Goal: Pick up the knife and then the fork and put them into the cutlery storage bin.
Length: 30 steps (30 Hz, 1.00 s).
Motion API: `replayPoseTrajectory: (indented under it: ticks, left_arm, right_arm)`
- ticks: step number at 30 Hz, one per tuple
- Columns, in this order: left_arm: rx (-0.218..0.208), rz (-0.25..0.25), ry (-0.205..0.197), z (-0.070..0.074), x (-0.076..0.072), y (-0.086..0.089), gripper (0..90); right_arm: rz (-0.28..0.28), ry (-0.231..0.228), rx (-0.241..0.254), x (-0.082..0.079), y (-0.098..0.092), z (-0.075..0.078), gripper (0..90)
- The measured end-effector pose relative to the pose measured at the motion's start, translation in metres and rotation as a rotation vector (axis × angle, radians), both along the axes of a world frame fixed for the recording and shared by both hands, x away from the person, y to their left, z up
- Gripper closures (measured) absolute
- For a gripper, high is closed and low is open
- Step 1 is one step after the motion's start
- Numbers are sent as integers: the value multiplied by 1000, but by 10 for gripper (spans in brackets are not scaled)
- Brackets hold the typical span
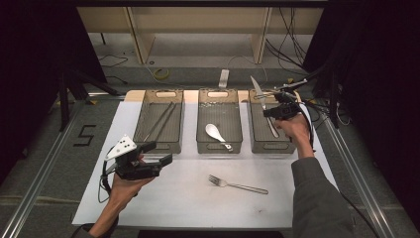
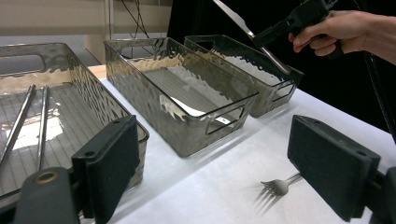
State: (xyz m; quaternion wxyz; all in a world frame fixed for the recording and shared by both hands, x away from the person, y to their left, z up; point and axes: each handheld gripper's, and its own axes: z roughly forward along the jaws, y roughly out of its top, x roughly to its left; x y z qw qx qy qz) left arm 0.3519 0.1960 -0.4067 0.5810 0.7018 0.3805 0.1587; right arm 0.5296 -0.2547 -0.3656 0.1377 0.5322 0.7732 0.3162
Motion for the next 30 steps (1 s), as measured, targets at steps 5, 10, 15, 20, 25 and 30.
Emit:
replayPoseTrajectory:
  ticks: [5, 10, 15, 20, 25, 30]
  left_arm:
    - [-1, 1, 0, 0, 0, 0, 160]
    - [-1, 0, 0, 0, 0, 0, 160]
    - [-2, -1, 1, 0, 0, 0, 160]
    - [-1, 0, 1, 0, 0, 0, 160]
    - [-1, 0, 1, 0, 0, 0, 160]
    - [-1, 0, 0, 0, 0, 0, 160]
  right_arm:
    - [-8, 8, 2, 2, -1, -5, 815]
    - [-24, 11, 2, 3, 1, -9, 815]
    - [-48, 16, 7, 3, 0, -16, 814]
    - [-67, 30, 12, 3, 0, -24, 814]
    - [-90, 40, 13, 5, 1, -27, 814]
    - [-94, 47, 19, 5, 5, -31, 813]
